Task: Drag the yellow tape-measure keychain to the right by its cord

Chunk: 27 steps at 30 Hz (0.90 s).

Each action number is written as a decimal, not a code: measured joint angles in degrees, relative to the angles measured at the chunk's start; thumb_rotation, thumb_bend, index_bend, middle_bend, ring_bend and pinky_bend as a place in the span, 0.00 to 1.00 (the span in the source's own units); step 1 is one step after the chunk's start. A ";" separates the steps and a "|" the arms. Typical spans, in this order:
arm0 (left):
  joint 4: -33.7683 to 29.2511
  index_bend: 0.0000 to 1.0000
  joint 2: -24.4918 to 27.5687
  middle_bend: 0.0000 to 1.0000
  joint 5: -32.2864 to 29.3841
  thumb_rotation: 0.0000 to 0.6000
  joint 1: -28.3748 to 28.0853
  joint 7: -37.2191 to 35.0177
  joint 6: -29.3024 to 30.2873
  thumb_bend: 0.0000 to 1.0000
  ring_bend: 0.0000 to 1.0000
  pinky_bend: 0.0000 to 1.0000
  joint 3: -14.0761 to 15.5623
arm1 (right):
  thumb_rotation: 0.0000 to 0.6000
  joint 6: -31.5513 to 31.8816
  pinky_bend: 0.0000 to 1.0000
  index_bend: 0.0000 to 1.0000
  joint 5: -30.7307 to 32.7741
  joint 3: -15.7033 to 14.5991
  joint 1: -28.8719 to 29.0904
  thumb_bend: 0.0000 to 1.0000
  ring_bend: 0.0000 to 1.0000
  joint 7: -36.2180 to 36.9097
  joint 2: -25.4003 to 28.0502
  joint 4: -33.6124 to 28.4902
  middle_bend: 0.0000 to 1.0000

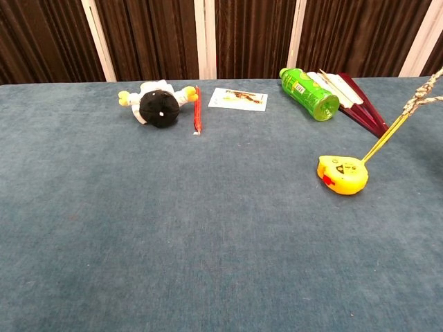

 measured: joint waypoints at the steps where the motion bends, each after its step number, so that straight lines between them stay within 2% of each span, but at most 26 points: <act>1: 0.00 0.00 0.00 0.00 -0.04 1.00 0.01 -0.03 0.00 0.00 0.00 0.00 -0.01 | 1.00 -0.15 0.09 0.65 0.24 0.08 0.13 0.53 0.05 -0.22 -0.06 0.64 0.24; 10: 0.11 0.00 0.16 0.00 0.18 1.00 0.19 -0.14 0.35 0.00 0.00 0.00 0.13 | 1.00 -0.46 0.09 0.65 3.71 1.67 0.52 0.53 0.05 -2.01 -0.67 5.48 0.24; 16: 0.03 0.00 0.14 0.00 0.53 1.00 0.31 0.11 0.69 0.00 0.00 0.00 0.22 | 1.00 -0.27 0.09 0.65 4.24 1.87 0.49 0.53 0.05 -2.76 -0.53 6.57 0.24; 19: 0.02 0.00 0.13 0.00 0.65 1.00 0.35 0.21 0.84 0.00 0.00 0.00 0.22 | 1.00 -0.62 0.09 0.61 4.84 1.82 0.25 0.53 0.05 -2.96 -0.45 6.23 0.24; 22: 0.04 0.00 0.12 0.00 0.72 1.00 0.37 0.25 0.86 0.00 0.00 0.00 0.26 | 1.00 -1.17 0.09 0.39 5.18 1.41 -0.10 0.53 0.02 -3.69 -0.23 5.63 0.20; 24: 0.04 0.00 0.15 0.00 0.74 1.00 0.37 0.25 0.88 0.00 0.00 0.00 0.26 | 1.00 -1.44 0.08 0.15 5.36 1.12 -0.30 0.53 0.00 -4.23 -0.10 5.31 0.11; 26: 0.03 0.00 0.15 0.00 0.78 1.00 0.38 0.26 0.91 0.00 0.00 0.00 0.26 | 1.00 -2.07 0.06 0.02 5.83 0.76 -0.58 0.53 0.00 -5.08 0.07 4.71 0.04; 27: 0.03 0.00 0.16 0.00 0.78 1.00 0.39 0.24 0.94 0.00 0.00 0.00 0.25 | 1.00 -2.28 0.05 0.00 6.07 0.61 -0.72 0.53 0.00 -5.48 0.17 4.32 0.02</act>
